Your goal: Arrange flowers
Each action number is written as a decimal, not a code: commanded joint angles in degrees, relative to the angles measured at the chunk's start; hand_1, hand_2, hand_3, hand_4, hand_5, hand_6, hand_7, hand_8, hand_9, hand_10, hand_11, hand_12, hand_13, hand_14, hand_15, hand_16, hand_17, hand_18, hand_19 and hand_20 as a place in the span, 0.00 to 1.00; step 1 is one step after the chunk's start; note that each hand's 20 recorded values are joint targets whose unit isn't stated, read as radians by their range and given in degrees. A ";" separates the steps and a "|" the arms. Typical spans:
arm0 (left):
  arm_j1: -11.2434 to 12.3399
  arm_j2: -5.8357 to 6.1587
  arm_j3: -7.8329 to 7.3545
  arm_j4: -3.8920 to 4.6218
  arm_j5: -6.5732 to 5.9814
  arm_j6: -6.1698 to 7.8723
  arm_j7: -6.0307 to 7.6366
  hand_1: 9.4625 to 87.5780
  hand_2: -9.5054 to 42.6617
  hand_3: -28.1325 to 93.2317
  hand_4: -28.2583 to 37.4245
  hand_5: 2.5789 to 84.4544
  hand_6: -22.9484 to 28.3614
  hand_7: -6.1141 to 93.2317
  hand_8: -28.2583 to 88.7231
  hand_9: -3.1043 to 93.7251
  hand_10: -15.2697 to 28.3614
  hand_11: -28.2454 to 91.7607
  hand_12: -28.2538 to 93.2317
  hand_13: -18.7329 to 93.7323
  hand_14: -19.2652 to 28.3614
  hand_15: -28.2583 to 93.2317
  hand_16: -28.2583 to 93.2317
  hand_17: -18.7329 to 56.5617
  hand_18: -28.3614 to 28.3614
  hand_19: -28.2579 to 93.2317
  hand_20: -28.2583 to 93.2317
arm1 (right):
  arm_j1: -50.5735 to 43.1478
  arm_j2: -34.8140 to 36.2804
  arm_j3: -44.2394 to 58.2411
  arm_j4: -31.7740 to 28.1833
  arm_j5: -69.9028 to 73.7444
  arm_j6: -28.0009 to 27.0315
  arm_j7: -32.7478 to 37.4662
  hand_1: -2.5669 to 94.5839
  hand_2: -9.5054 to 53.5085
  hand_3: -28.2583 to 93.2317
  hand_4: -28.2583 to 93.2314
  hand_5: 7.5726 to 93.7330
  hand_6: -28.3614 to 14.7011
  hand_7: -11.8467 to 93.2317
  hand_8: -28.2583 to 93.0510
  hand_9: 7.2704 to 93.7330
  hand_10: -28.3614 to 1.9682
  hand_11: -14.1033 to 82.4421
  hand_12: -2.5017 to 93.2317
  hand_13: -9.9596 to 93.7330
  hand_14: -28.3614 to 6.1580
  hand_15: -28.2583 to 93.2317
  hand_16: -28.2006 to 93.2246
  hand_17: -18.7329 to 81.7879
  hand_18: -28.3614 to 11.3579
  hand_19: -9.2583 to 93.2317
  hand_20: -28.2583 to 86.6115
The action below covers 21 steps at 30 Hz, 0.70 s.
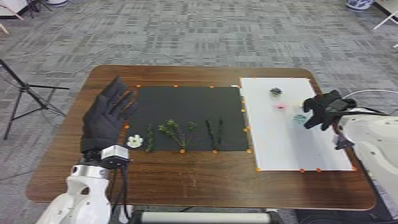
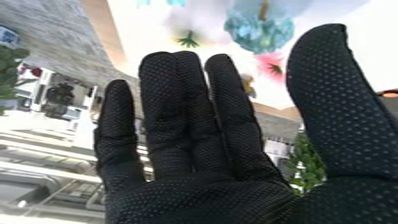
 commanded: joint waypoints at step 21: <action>0.80 0.13 -0.06 -0.03 -0.11 0.18 1.18 0.19 0.18 0.78 0.00 0.30 0.50 0.25 0.15 0.26 0.60 0.34 0.37 0.32 0.67 0.34 0.29 0.06 0.85 0.58 0.29 | 0.45 -2.32 -6.70 5.16 -3.83 13.79 2.17 0.54 0.00 0.88 0.00 0.65 0.74 0.65 0.28 0.88 0.86 0.37 0.56 0.73 0.74 0.78 0.60 0.45 0.26 0.86 0.68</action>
